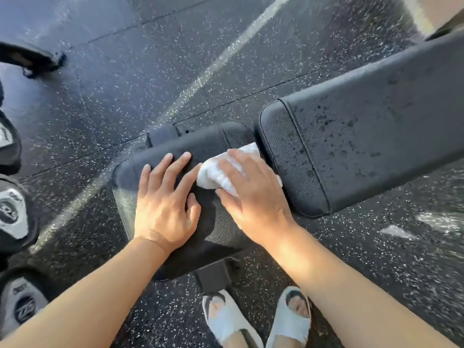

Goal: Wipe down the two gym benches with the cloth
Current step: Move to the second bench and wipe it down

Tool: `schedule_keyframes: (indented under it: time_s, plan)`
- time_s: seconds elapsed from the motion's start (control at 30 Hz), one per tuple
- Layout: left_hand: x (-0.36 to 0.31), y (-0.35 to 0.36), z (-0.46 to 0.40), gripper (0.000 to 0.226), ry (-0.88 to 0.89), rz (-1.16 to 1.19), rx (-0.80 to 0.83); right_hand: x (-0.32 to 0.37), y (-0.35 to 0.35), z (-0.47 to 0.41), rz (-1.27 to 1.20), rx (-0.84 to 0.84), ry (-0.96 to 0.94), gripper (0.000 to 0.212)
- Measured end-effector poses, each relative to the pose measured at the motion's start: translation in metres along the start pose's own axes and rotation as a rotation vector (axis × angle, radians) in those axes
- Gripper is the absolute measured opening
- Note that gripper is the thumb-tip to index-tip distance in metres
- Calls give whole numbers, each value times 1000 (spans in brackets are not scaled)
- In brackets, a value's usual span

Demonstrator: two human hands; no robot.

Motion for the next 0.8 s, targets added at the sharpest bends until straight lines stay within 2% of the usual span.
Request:
schedule_keyframes:
  time_s: [0.17,0.33,0.47,0.6,0.73,0.8]
  plan:
    - [2,4,3,63,15,2,-8,-1,2,15,-7,99,-14,49]
    - [3,3,2,62,13,50,-36,0,-11,21,127,0,-74,43]
    - [5,3,4,62,10,63,-57,9,-1,-5,190,42,-193,40]
    - [6,3,2,66,5,54,-60,12,7,-44,321,-39,-281,42]
    - [0,4,1,67,9,51,-39,6,3,-62,272,-108,-271,29]
    - [3,3,6,66,-28,42,-38,9,10,-58,236,-65,-291,25]
Point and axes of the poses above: each hand's wrist, its own z-axis away from the middle knuckle, its own y-axis out of the palm, x = y × z, the point moved 10 cm from there along -z, towards the middle knuckle, and after that the axes turned 8 degrees about -z, right-handed, at the moved point
